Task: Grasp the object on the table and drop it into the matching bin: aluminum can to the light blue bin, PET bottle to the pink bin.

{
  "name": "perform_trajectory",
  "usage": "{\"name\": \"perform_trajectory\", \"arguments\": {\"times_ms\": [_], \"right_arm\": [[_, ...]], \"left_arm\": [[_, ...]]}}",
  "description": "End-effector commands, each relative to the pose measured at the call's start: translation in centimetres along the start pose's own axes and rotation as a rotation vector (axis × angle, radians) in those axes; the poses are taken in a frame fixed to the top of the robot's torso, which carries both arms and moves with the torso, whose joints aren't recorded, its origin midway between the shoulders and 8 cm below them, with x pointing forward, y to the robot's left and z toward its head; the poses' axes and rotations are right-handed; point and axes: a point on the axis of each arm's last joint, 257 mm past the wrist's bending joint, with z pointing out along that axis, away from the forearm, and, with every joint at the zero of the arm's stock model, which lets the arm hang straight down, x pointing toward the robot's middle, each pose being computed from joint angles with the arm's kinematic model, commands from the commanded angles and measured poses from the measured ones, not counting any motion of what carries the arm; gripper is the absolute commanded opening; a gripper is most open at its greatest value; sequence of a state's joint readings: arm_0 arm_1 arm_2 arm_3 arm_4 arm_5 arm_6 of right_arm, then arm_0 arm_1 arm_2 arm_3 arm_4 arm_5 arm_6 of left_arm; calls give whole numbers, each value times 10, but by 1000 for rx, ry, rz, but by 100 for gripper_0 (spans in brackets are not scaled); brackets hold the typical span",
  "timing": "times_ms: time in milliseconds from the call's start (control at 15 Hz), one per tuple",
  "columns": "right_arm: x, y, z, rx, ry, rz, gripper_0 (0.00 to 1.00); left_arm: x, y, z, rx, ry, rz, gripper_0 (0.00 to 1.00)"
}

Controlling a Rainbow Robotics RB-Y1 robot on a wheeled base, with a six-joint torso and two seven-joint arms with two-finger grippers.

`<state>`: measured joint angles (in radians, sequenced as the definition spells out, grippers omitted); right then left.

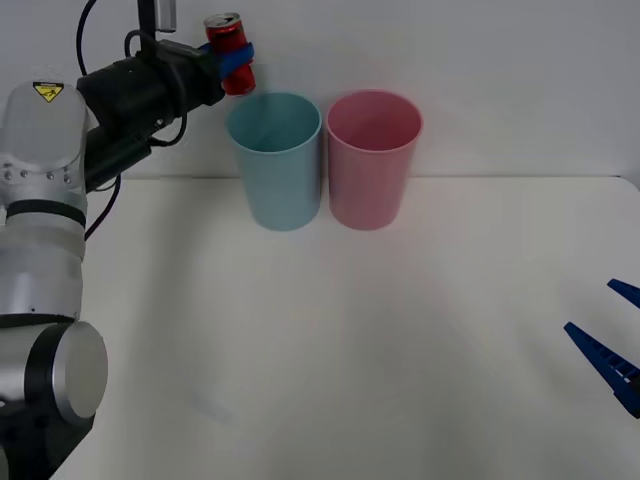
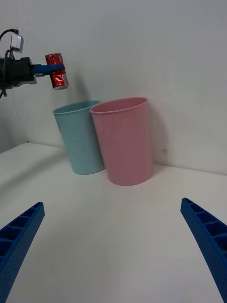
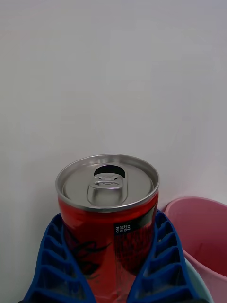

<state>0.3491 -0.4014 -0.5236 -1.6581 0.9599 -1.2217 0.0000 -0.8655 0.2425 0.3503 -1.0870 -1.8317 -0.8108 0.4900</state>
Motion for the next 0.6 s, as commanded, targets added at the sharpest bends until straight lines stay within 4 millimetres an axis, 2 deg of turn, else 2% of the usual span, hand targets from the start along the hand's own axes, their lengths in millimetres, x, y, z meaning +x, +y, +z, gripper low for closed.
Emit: {"name": "perform_trajectory", "arguments": {"times_ms": [67, 533, 600], "right_arm": [[0, 0, 0, 0, 0, 0, 100], [0, 0, 0, 0, 0, 0, 100], [0, 0, 0, 0, 0, 0, 100]], "left_arm": [[-1, -4, 14, -1, 10, 6, 0], [3, -21, 26, 9, 11, 29, 1], [4, -22, 26, 10, 14, 29, 4]]}}
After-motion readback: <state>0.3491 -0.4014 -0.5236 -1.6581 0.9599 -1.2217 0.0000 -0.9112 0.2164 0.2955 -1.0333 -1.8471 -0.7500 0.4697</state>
